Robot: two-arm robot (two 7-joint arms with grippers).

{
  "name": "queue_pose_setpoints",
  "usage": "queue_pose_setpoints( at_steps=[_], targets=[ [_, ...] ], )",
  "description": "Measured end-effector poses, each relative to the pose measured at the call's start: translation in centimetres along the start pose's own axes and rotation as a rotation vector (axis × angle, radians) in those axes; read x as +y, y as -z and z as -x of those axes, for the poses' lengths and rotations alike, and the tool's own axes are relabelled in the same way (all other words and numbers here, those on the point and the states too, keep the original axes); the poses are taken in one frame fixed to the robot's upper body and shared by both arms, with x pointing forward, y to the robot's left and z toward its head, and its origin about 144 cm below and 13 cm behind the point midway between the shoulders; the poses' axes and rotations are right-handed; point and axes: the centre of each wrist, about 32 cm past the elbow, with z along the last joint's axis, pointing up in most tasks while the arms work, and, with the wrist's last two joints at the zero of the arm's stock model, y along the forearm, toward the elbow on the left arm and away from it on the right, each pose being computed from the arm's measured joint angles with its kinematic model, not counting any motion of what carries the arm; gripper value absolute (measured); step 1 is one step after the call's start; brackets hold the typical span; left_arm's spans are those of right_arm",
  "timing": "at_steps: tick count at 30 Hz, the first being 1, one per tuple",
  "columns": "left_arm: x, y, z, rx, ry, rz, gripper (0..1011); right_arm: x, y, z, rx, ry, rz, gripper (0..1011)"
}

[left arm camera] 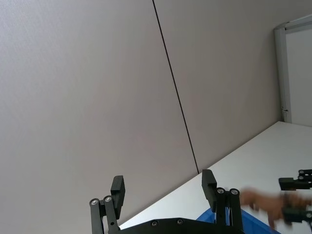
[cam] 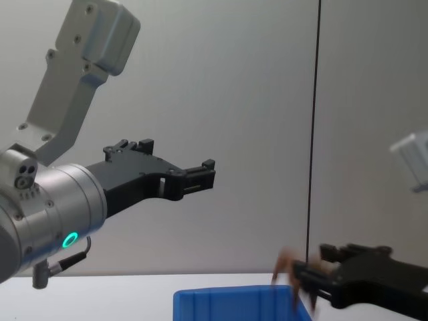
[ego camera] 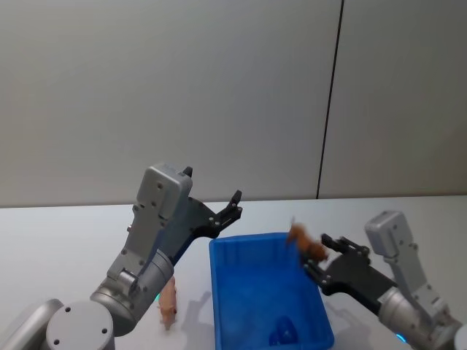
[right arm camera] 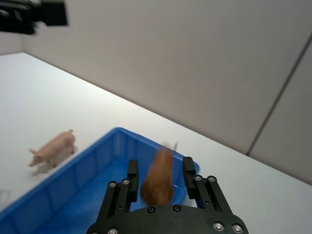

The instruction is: Pick up the two dolls from the table and place them into the box.

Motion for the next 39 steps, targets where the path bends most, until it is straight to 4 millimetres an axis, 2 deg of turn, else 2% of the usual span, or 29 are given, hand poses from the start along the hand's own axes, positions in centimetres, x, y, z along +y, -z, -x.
queue_pose_setpoints(
  at_steps=[2,3,5,6,9,10,11,13,14,15,17,26,39],
  targets=[
    [0.0,0.0,0.0,0.0,0.0,0.0,1001,0.3,-0.2,0.1,0.0,-0.02,-0.01,533],
    [0.0,0.0,0.0,0.0,0.0,0.0,1001,0.6,-0.5,0.2,0.002,-0.041,-0.02,590],
    [0.0,0.0,0.0,0.0,0.0,0.0,1001,0.8,-0.6,0.3,0.003,-0.06,-0.026,630],
    [0.0,0.0,0.0,0.0,0.0,0.0,1001,1.1,-0.7,0.4,0.005,-0.076,-0.031,693],
    [0.0,0.0,0.0,0.0,0.0,0.0,1001,1.5,-0.9,0.5,0.01,-0.103,-0.037,769],
    [0.0,0.0,0.0,0.0,0.0,0.0,1001,1.6,-0.9,0.5,0.011,-0.107,-0.037,769],
    [0.0,0.0,0.0,0.0,0.0,0.0,1001,1.7,-0.9,0.5,0.013,-0.111,-0.038,826],
    [0.0,0.0,0.0,0.0,0.0,0.0,1001,1.8,-0.9,0.5,0.018,-0.115,-0.038,854],
    [0.0,0.0,0.0,0.0,0.0,0.0,1001,1.8,-0.9,0.5,0.02,-0.116,-0.037,925],
    [0.0,0.0,0.0,0.0,0.0,0.0,1001,1.8,-0.9,0.5,0.022,-0.116,-0.036,925],
    [0.0,0.0,0.0,0.0,0.0,0.0,1001,1.8,-0.8,0.5,0.03,-0.113,-0.034,991],
    [0.0,0.0,0.0,0.0,0.0,0.0,1001,0.9,-0.3,0.3,0.06,-0.053,-0.021,1001],
    [0.0,0.0,0.0,0.0,0.0,0.0,1001,-2.1,0.6,-0.2,0.097,0.105,-0.009,1001]
  ],
)
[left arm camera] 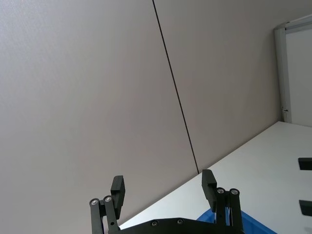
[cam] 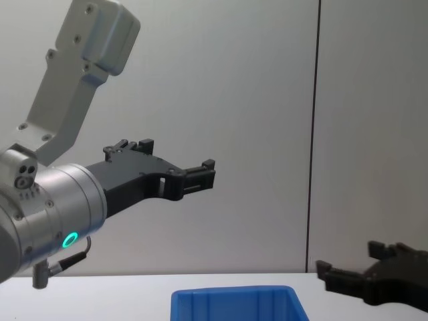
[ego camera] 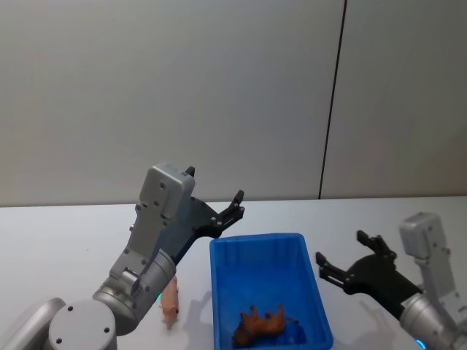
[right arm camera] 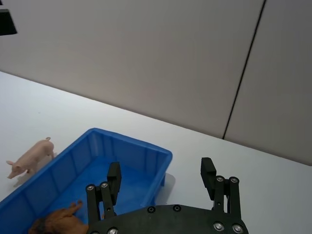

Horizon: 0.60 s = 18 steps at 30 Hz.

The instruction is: Pick up the two dolls from the table and place them into the box.

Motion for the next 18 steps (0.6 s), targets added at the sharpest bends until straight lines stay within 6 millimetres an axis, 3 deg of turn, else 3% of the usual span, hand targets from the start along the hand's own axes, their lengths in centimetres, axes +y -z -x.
queue_pose_setpoints(
  at_steps=[18],
  targets=[
    [0.9,-0.1,-0.1,0.037,-0.035,-0.058,1001,-1.7,0.3,-0.4,0.013,0.079,-0.002,1001]
  ],
)
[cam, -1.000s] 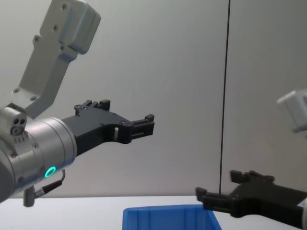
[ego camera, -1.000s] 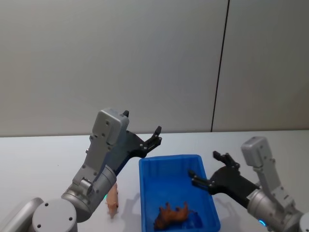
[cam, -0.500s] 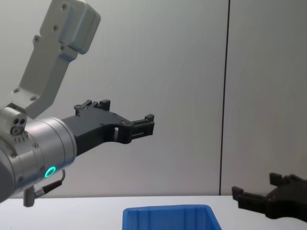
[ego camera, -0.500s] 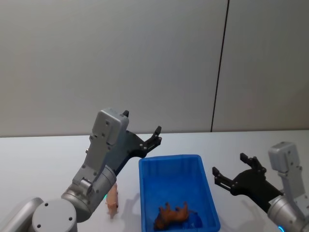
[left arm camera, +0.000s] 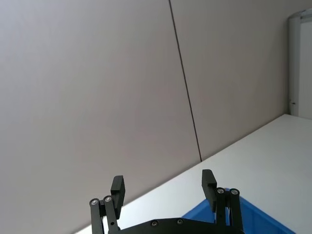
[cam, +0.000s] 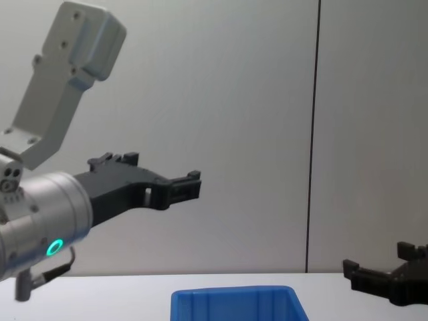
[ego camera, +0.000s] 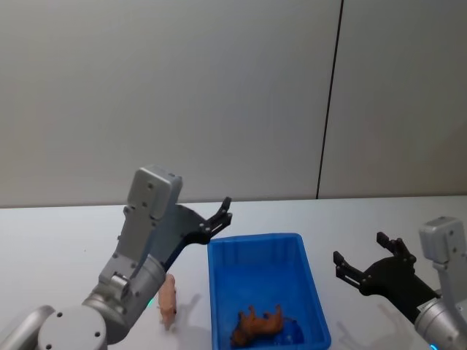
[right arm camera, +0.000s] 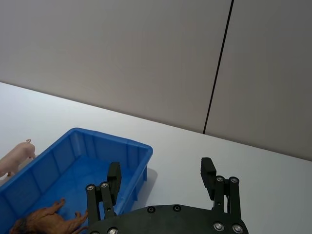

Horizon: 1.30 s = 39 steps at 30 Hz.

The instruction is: Pick up the two dolls from the table and place them into the box.

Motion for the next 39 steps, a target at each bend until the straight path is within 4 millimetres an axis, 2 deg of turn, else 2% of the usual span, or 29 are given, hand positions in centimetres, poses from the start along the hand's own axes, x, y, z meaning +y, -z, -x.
queue_pose_setpoints(
  at_steps=[11,20,33,39],
  targets=[
    [1.6,0.4,-0.2,0.082,-0.061,-0.112,1001,-0.3,0.0,-0.1,0.002,0.015,-0.001,1001],
    [2.1,0.9,-0.5,0.135,-0.088,-0.197,1001,-0.4,0.1,-0.1,0.003,0.02,-0.001,1001],
    [1.3,2.3,-1.1,0.175,-0.102,-0.312,1001,-0.5,0.1,-0.2,0.004,0.023,-0.001,1001],
    [0.1,3.3,-1.6,0.196,-0.1,-0.372,1001,-0.5,0.1,-0.2,0.003,0.024,-0.001,1001]
  ],
)
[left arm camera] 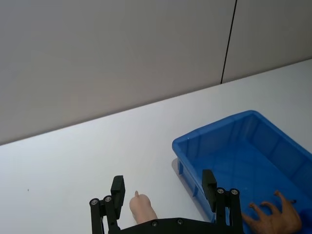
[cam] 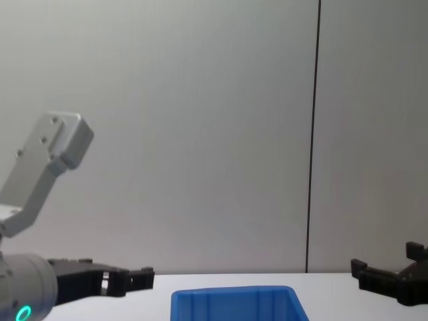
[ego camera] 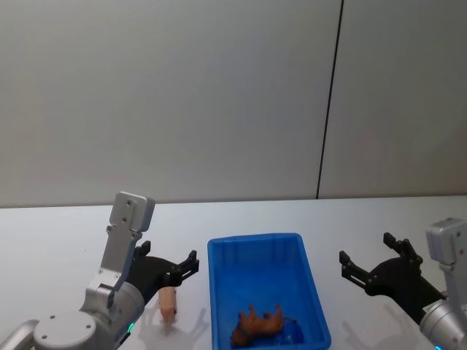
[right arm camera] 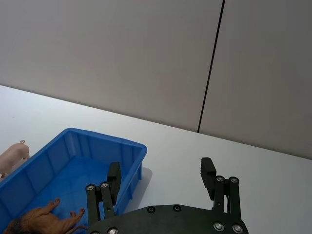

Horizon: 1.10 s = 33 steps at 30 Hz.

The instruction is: Pick up the two dolls from the table and place them into the box.

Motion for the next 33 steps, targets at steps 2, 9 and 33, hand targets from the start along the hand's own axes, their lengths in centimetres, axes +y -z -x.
queue_pose_setpoints(
  at_steps=[2,9,33],
  targets=[
    [-0.4,0.1,-0.1,0.004,0.0,-0.011,1001,0.0,0.0,0.0,0.0,0.0,0.0,1001],
    [-2.1,0.3,-0.6,0.019,-0.002,-0.059,1001,0.0,0.0,0.0,0.0,0.001,0.0,1001],
    [-6.1,0.9,-1.4,0.052,-0.027,-0.201,1001,0.0,0.0,0.0,0.0,0.001,0.001,1001]
  ],
)
